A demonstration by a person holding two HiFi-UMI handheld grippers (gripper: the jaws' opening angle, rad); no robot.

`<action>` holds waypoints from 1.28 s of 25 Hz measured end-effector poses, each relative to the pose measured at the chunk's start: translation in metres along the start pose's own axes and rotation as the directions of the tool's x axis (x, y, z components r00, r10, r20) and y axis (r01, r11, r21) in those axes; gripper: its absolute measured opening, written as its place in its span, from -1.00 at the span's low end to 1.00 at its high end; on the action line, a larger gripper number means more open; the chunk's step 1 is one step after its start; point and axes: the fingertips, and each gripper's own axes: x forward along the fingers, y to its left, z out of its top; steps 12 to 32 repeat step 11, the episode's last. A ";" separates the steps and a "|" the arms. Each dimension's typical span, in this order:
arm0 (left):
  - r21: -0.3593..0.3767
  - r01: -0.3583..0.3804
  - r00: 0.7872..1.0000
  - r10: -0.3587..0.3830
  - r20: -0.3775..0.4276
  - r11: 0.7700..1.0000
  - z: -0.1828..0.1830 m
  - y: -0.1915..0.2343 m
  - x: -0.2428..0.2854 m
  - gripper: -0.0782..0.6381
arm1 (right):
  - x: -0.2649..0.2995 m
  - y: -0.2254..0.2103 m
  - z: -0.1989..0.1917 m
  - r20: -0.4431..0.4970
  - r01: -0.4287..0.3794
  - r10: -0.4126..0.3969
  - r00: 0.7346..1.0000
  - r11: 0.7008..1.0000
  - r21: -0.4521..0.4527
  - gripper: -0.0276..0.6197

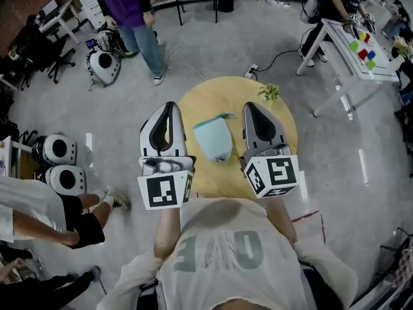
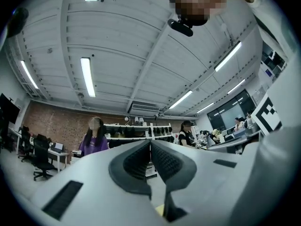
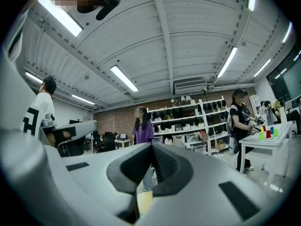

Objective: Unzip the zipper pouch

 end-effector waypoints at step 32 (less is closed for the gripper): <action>-0.022 -0.016 1.000 0.016 -0.017 1.000 -0.004 0.009 -0.005 -0.70 | 0.001 0.002 -0.006 -0.019 0.005 -0.005 1.000 1.000 0.006 -0.82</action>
